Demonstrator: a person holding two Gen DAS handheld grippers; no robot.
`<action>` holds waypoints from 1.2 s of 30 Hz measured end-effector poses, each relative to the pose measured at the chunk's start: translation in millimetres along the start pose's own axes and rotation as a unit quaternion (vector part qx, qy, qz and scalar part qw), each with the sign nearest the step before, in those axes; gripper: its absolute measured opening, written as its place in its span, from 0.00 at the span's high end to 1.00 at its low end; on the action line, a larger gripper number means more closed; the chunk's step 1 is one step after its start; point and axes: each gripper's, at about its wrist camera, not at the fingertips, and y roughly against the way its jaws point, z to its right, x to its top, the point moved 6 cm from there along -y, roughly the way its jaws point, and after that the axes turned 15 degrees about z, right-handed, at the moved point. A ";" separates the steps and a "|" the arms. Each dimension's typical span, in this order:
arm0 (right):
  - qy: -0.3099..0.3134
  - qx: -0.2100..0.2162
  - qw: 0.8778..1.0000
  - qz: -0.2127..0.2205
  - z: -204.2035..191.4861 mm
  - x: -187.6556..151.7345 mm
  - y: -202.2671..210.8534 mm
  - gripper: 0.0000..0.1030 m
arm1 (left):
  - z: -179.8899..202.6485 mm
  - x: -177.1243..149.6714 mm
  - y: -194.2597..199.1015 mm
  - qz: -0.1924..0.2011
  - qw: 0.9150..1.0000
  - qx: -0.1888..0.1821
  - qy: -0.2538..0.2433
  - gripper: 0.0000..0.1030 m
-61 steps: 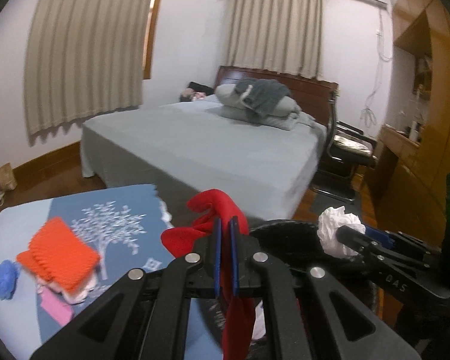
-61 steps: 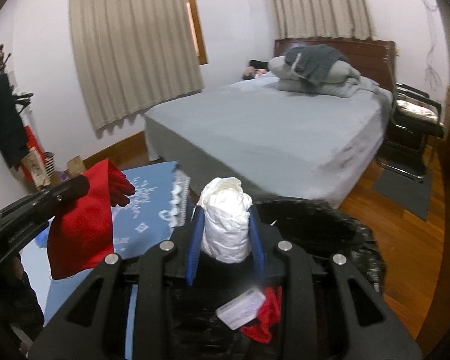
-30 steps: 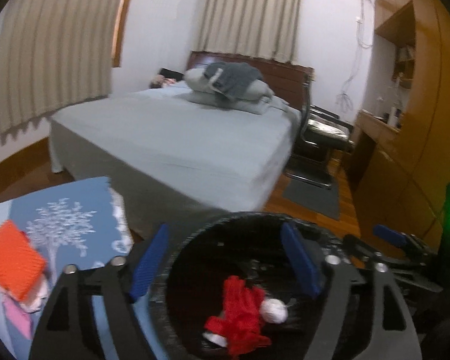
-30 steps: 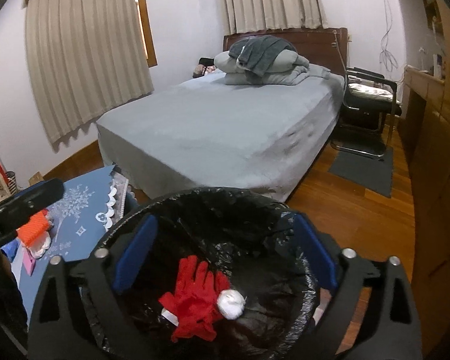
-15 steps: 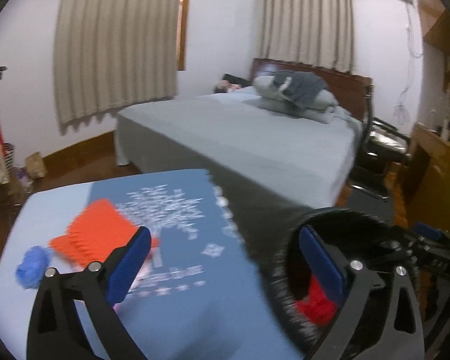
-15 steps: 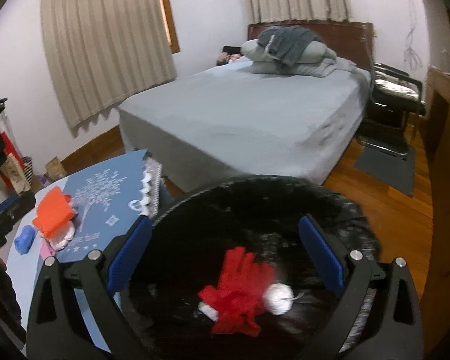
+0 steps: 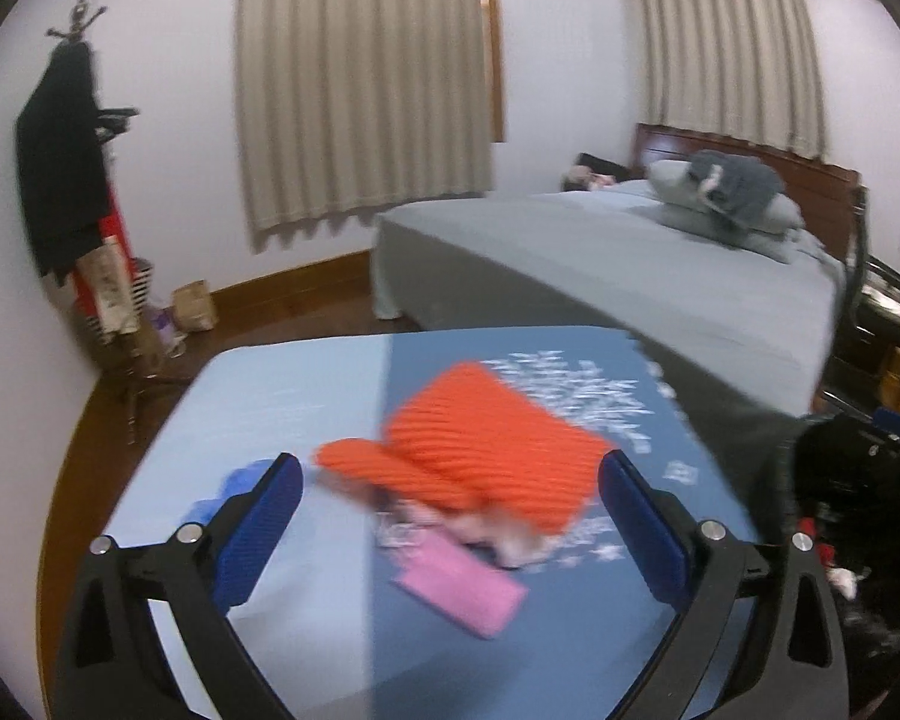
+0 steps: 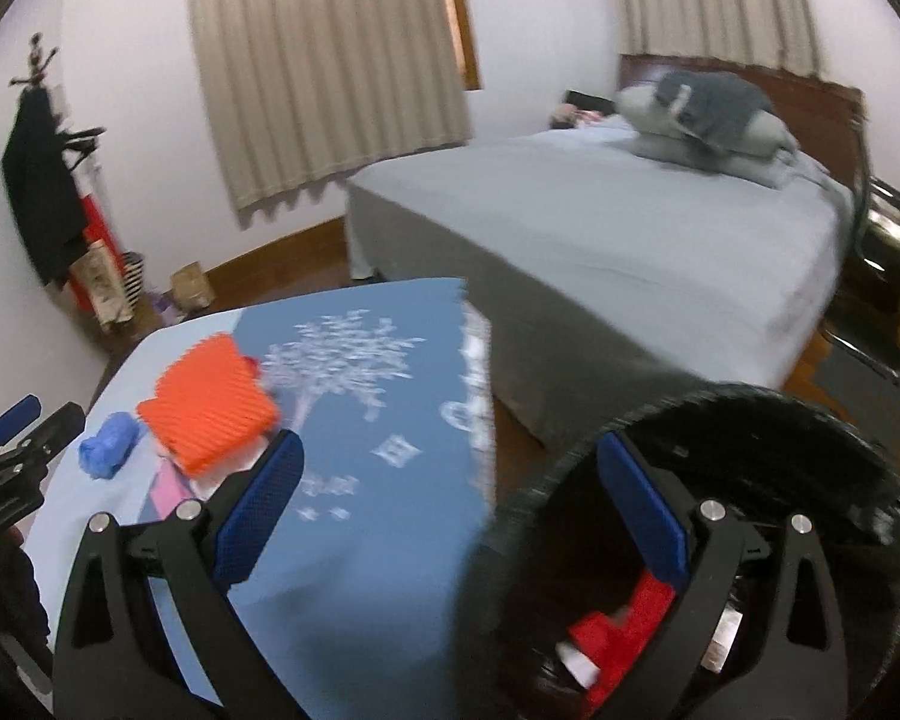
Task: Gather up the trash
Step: 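Move both tools back over the table toward the blue bag and orange mesh, then grasp the blue plastic bag with the left gripper while the right grasps the orange mesh bag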
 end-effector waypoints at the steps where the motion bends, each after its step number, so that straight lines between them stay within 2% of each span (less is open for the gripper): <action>1: 0.003 0.010 1.000 0.001 -11.3 1.4 -7.8 0.07 | -12.9 -1.9 -3.3 0.000 1.000 0.012 0.001 0.06; 8: 0.020 0.056 0.998 -0.007 -67.3 5.9 -50.9 0.07 | -89.1 -19.1 -32.6 -0.017 0.996 0.082 0.016 0.06; 13: 0.037 0.079 0.996 -0.022 -101.1 0.2 -77.3 0.07 | -118.7 -33.7 -53.9 -0.036 0.994 0.106 0.020 0.07; 23: 0.058 0.105 0.991 -0.065 -138.3 -23.8 -119.1 0.10 | -134.7 -62.7 -82.0 -0.077 0.991 0.109 0.018 0.08; 29: 0.062 0.111 0.988 -0.086 -145.2 -32.7 -132.6 0.10 | -135.6 -75.5 -92.8 -0.099 0.989 0.106 0.024 0.11; 34: 0.055 0.136 0.984 -0.104 -152.0 -38.0 -132.5 0.27 | -134.0 -82.4 -100.6 -0.116 0.988 0.098 0.031 0.20; 36: 0.049 0.144 0.983 -0.107 -155.6 -37.8 -130.5 0.34 | -132.9 -83.4 -104.1 -0.122 0.987 0.095 0.032 0.29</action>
